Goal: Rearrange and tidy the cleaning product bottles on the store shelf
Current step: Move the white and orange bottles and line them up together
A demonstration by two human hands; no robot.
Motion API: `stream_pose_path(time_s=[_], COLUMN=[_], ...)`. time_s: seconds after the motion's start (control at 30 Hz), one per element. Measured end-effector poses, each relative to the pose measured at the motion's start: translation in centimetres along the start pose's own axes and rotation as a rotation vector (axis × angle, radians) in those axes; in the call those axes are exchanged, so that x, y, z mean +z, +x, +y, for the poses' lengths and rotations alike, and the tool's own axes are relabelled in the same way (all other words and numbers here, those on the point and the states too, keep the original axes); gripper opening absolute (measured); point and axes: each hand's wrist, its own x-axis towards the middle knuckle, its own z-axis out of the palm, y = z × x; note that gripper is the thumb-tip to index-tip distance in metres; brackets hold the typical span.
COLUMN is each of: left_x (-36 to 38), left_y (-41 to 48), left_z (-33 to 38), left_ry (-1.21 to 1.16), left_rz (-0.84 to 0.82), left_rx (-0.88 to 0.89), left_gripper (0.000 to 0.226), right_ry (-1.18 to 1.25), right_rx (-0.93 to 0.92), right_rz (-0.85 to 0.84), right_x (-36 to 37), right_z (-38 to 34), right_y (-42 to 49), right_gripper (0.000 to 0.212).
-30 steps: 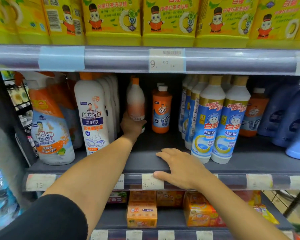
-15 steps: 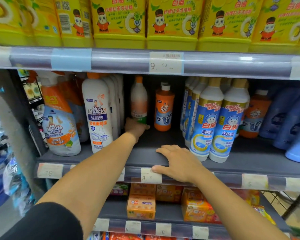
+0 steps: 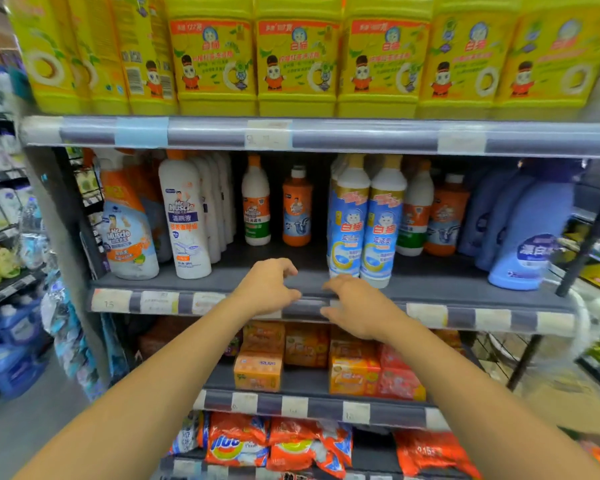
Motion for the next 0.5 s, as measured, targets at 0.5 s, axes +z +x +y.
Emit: stream_pose_path(time_s=[0.5], left_x=[8.5], left_y=[-8.4], left_z=[15.9], left_ry=[0.193], left_rz=[-0.115], left_rx=[0.167], left_gripper=[0.056], right_ry=[0.012], right_rx=[0.259], right_rz=[0.050], right_x=[-7.8], right_z=[10.9], right_y=[-17.4], right_gripper=[0.044])
